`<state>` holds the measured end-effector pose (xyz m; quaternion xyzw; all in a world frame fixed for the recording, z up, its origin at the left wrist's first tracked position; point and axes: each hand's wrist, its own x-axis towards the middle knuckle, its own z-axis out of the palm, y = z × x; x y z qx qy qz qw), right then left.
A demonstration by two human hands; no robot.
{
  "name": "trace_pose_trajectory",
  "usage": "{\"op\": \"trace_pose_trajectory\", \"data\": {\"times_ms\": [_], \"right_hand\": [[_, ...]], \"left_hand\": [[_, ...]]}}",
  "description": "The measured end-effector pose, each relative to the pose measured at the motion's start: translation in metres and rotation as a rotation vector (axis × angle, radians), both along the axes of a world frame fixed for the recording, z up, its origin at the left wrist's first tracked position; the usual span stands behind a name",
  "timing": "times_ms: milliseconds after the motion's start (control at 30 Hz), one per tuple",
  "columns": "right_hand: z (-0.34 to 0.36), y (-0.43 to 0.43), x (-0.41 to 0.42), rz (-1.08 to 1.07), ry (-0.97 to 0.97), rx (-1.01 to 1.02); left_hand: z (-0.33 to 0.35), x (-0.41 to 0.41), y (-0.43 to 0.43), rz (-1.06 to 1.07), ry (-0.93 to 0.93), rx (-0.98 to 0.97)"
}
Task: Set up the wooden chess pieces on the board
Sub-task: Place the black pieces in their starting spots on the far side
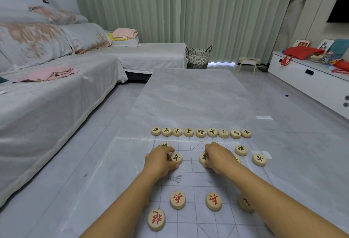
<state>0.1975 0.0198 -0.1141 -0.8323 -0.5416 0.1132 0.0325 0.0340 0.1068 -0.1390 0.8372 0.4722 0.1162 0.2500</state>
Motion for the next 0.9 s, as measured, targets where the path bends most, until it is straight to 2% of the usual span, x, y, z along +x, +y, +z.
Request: {"op": "trace_pose_trajectory", "data": {"times_ms": [133,267,367,601,734,901], "right_hand": [[0.000,0.000,0.000,0.005,-0.009,0.004],[-0.001,0.001,0.001,0.009,-0.021,0.001],[-0.001,0.002,0.001,0.016,-0.023,0.000],[0.000,0.003,0.000,0.008,-0.050,-0.018],[-0.002,0.004,0.000,0.005,-0.049,-0.022],[-0.003,0.003,0.001,0.009,-0.056,-0.021]], "left_hand": [[0.008,-0.032,0.005,0.085,-0.185,-0.040],[0.010,-0.089,0.016,0.080,-0.251,-0.245],[0.008,-0.116,0.013,0.053,-0.252,-0.287],[-0.006,-0.109,0.003,-0.067,-0.148,-0.077],[-0.006,-0.102,0.004,-0.093,-0.114,-0.054],[-0.009,-0.085,0.007,0.068,-0.190,-0.008]]}}
